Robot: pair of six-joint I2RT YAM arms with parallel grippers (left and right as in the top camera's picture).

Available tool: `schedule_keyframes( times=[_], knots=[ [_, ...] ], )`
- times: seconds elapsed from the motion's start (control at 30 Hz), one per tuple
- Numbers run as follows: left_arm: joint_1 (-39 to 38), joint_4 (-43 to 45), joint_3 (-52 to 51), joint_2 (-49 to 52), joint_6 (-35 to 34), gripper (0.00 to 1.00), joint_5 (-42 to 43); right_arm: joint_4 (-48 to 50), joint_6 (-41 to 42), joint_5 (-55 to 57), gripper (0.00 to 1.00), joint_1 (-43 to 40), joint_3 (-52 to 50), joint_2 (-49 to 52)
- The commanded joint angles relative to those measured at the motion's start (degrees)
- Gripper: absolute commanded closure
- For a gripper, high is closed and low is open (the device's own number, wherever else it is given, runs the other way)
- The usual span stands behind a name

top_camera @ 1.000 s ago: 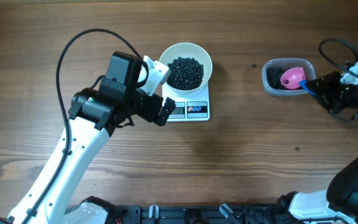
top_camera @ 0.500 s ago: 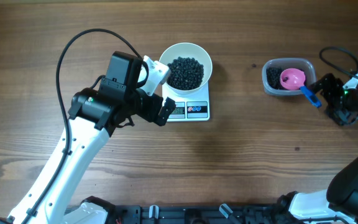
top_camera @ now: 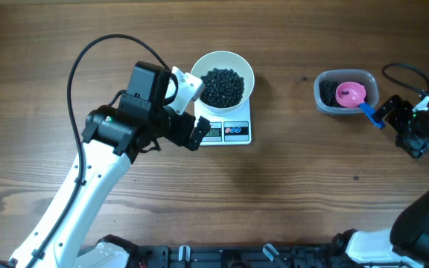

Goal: Scoop item into bowl and weigh 150g on scale

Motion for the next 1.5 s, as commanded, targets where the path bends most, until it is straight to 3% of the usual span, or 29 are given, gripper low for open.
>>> schedule_keyframes(
  times=[0.0,0.27,0.47,0.87,1.17,1.47],
  knots=[
    [-0.26,0.11,0.92,-0.22,0.92,0.00,0.92,-1.27,-2.51,1.11,0.00,0.09,0.22,-7.52],
    [-0.26,0.11,0.92,-0.22,0.92,0.00,0.90,-3.30,-4.26,0.44,0.00,0.09,0.22,-20.92],
    [-0.26,0.11,0.92,-0.22,0.92,0.00,0.90,-4.44,-10.78,-9.14,0.00,0.09,0.22,-27.43],
    [-0.26,0.11,0.92,-0.22,0.92,0.00,0.92,-7.58,-10.29,-8.46,0.00,0.09,0.22,-28.02],
    [-0.26,0.11,0.92,-0.22,0.92,0.00,0.92,-7.52,9.51,-9.25,0.00,0.09,0.22,-27.08],
    [-0.26,0.11,0.92,-0.20,0.92,0.00,0.90,-9.03,10.71,-7.17,0.00,0.09,0.22,-26.97]
  ],
)
